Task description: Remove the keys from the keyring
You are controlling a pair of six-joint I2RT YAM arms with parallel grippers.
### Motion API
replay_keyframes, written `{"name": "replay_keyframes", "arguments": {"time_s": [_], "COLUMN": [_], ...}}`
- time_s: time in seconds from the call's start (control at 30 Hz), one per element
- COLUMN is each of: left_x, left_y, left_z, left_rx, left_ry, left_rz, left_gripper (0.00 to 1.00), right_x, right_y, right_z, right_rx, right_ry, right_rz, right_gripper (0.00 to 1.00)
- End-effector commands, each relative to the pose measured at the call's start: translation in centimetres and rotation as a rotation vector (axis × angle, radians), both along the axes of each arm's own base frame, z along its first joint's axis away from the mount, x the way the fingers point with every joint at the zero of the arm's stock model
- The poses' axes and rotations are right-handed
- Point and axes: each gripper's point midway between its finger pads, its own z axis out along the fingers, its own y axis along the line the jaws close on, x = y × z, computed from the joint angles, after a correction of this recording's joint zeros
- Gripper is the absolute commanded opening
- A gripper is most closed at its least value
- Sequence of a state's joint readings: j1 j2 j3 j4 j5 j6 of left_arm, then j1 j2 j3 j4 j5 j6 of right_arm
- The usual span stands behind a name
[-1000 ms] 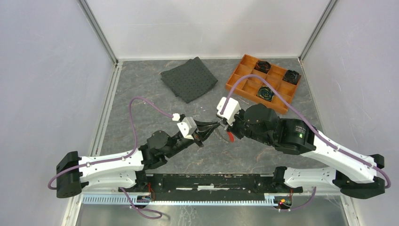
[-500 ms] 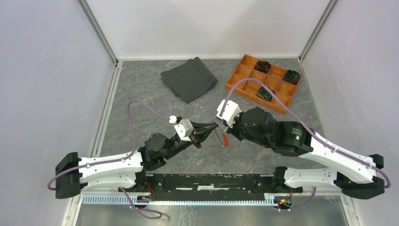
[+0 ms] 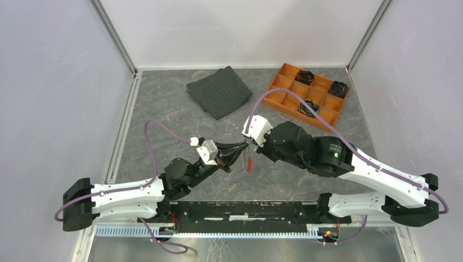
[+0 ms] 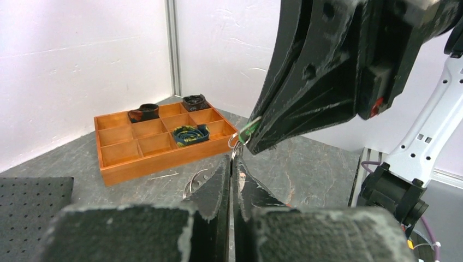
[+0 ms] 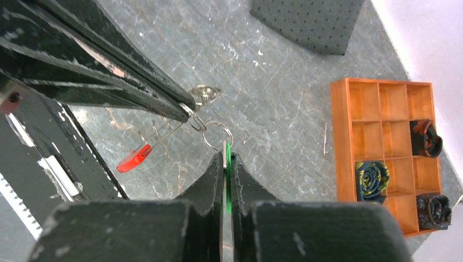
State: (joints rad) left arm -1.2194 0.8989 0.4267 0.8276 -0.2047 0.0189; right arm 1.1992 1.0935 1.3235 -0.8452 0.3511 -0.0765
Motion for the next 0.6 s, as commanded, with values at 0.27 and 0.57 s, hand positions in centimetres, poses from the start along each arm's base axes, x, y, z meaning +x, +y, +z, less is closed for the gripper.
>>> {"name": "replay_keyframes", "arguments": {"time_s": [0.27,0.57], "left_x": [0.7,-0.1], "left_y": [0.6,0.8], "left_z": [1.9,3.7], "left_rx": [-0.085,-0.1], "left_ry": [0.008,-0.031], "left_rz": [0.047,0.012], "left_gripper": [0.26,0.35], "right_x": [0.1,0.0], "right_y": [1.2,1.4], "right_z": [7.2,7.2], "right_rx": [0.112,0.106], "right_ry": [-0.088,-0.086], "right_rz": [0.046,0.051], "right_gripper": [0.01,0.01]}}
